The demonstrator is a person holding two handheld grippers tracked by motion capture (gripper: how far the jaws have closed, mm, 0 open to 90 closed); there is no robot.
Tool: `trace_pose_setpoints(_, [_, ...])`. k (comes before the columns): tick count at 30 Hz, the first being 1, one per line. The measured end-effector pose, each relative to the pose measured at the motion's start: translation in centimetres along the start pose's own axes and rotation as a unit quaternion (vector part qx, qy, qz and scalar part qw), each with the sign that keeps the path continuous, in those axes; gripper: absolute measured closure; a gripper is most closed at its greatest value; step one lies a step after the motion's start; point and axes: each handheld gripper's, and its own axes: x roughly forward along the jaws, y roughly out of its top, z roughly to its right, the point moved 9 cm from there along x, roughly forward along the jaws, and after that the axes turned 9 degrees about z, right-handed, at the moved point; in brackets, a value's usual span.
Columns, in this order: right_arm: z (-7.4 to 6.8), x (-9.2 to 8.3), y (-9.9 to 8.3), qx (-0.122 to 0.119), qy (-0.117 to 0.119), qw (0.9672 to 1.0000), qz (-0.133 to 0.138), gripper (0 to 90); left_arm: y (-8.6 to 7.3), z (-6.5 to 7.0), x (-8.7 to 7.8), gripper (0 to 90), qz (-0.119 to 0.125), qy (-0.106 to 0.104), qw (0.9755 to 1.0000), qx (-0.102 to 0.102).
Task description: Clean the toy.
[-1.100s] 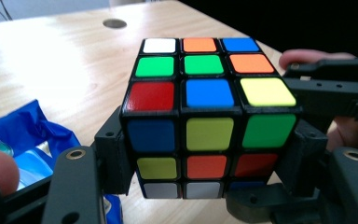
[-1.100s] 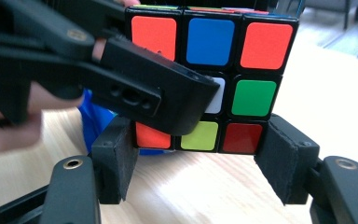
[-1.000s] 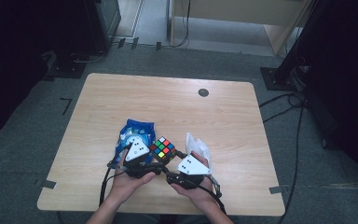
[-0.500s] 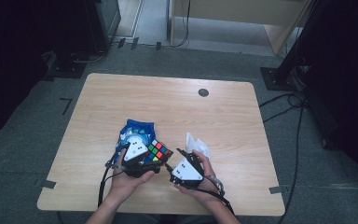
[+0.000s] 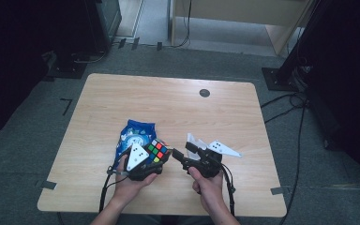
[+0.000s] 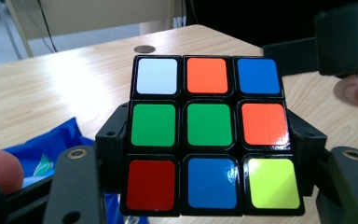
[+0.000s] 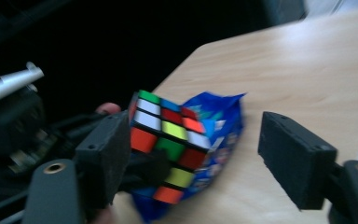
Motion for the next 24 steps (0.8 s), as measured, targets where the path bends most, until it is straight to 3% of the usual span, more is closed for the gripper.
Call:
trace_pose_setpoints(1, [-0.3,0.5,-0.6,0.039,0.011,0.9991,-0.01,22.0,0.1,0.8,0.1,34.0,0.005,-0.006,0.9998,0.016])
trace_pose_setpoints(4, [-0.3,1.0,-1.4,0.093,0.017,0.9952,-0.024,22.4,0.1,1.9,0.2,34.0,0.009,-0.014,0.9991,0.04])
trace_pose_setpoints(7, [-0.1,1.1,-1.7,0.136,0.022,0.99,-0.028,31.3,-0.2,2.6,0.4,34.0,0.005,-0.015,0.998,0.061])
trace_pose_setpoints(9, [0.0,1.0,-1.8,0.146,0.023,0.9884,-0.034,31.3,-0.3,2.6,0.4,34.0,0.004,-0.018,0.9982,0.057])
trace_pose_setpoints(12, [0.0,0.9,-1.7,0.14,0.022,0.9893,-0.034,33.8,-0.3,2.5,0.5,34.0,0.002,-0.024,0.9986,0.046])
trace_pose_setpoints(14, [-0.1,0.9,-1.8,0.098,0.009,0.9945,-0.036,33.9,-0.7,2.5,0.6,33.9,-0.015,-0.031,0.9985,0.043])
trace_pose_setpoints(16, [-0.6,0.8,-2.0,0.034,-0.013,0.9985,-0.041,35.0,-1.0,2.5,0.8,33.7,-0.028,-0.033,0.9982,0.042])
trace_pose_setpoints(17, [-0.8,0.8,-2.1,-0.008,-0.026,0.9988,-0.041,35.0,-1.1,2.5,0.8,33.4,-0.031,-0.034,0.9981,0.041])
trace_pose_setpoints(19, [-1.3,0.8,-2.2,-0.083,-0.046,0.9947,-0.041,35.0,-1.1,2.5,0.8,33.3,-0.032,-0.036,0.998,0.041])
trace_pose_setpoints(21, [-1.6,0.8,-2.2,-0.099,-0.049,0.993,-0.042,34.9,-1.0,2.4,0.7,33.6,-0.029,-0.035,0.9978,0.049])
trace_pose_setpoints(24, [-1.7,0.9,-2.0,-0.101,-0.026,0.9936,-0.044,34.4,-0.7,2.3,0.5,34.0,-0.024,-0.035,0.9973,0.06])
